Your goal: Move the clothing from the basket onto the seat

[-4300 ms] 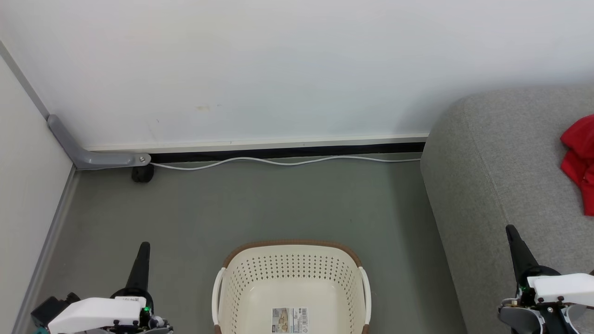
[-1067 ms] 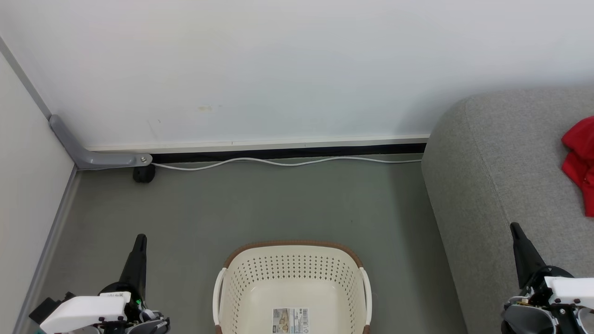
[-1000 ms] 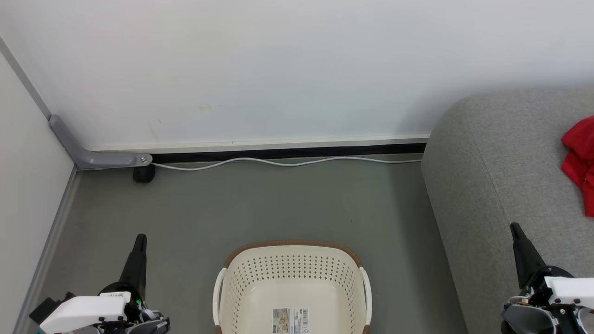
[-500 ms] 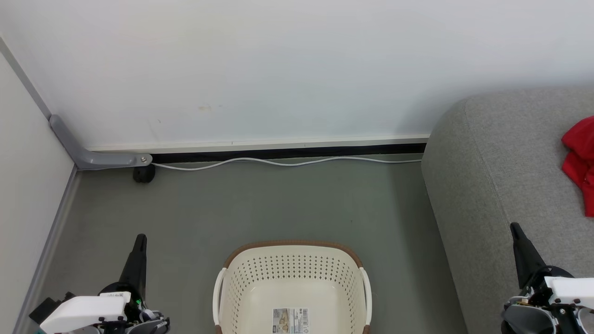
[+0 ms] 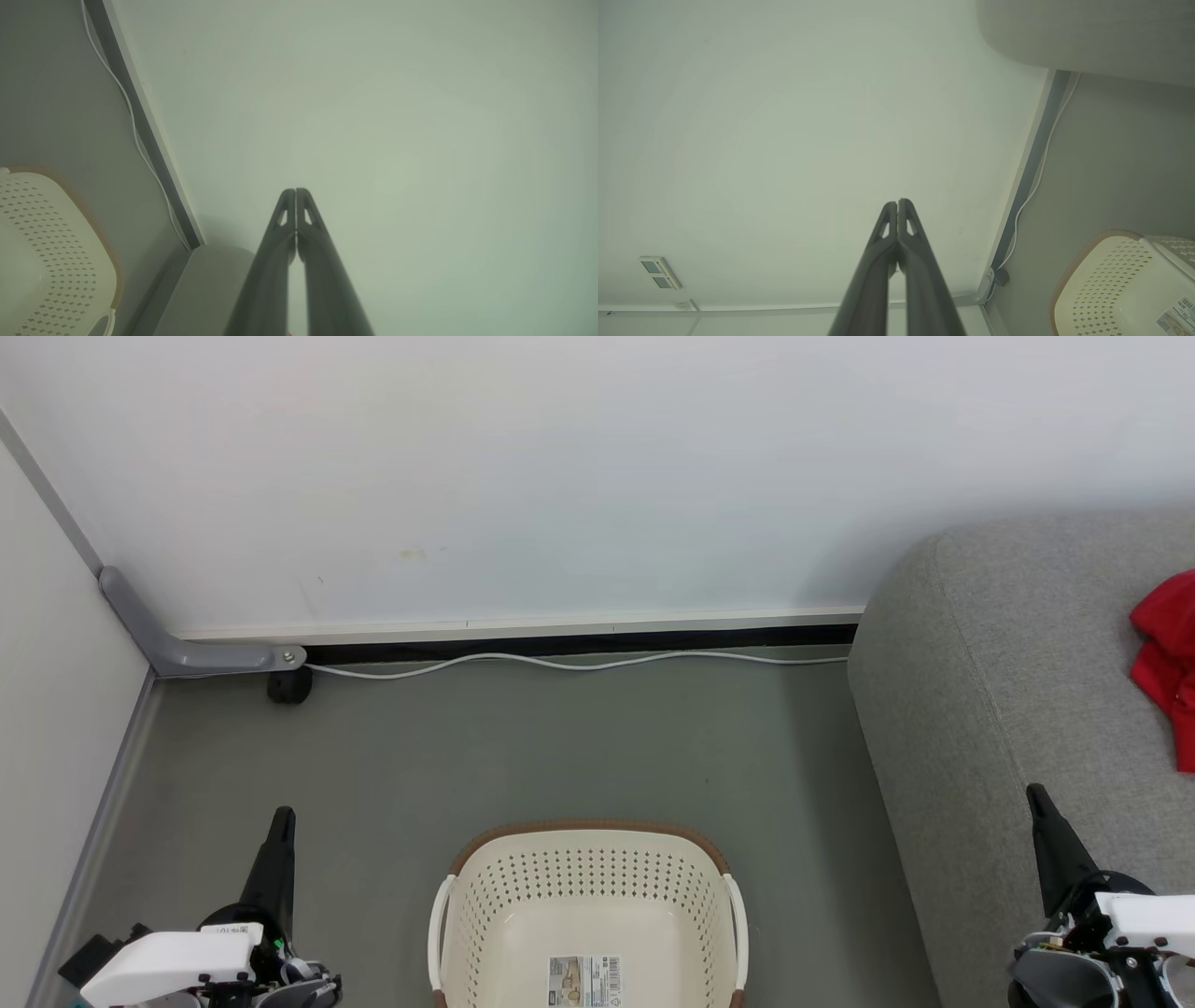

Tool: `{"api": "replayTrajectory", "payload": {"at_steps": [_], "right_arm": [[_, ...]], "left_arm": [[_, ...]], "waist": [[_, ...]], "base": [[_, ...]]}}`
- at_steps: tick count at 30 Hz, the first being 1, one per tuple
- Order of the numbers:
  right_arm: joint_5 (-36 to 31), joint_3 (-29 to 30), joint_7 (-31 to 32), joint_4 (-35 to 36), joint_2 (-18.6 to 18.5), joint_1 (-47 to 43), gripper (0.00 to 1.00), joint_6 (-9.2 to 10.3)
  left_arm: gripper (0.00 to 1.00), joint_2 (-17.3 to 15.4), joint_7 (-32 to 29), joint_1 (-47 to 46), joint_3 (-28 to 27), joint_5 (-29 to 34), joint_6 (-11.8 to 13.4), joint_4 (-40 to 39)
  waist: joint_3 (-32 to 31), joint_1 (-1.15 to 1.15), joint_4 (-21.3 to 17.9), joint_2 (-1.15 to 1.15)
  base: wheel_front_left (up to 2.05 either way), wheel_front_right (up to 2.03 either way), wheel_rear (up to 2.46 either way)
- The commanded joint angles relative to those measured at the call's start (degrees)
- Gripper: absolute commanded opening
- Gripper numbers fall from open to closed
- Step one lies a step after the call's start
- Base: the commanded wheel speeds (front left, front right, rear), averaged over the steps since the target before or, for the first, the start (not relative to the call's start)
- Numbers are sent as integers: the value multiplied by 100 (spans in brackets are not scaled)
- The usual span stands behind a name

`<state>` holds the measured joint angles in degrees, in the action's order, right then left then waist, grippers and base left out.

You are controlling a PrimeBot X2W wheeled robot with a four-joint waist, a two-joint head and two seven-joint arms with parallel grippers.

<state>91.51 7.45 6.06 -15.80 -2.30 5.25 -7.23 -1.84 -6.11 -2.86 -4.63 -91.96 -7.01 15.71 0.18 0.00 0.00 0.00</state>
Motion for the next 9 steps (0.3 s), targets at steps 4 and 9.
{"api": "replayTrajectory", "payload": {"at_steps": [4, 9], "right_arm": [[66, -94, 42, 178, -58, 93, 0, -25], [66, -94, 42, 178, -58, 93, 0, -25]], "left_arm": [[0, -104, -37, -333, -188, -21, -47, -166], [0, -104, -37, -333, -188, -21, -47, -166]], "waist": [[0, 0, 0, 0], [0, 0, 0, 0]], "base": [[0, 0, 0], [0, 0, 0]]}}
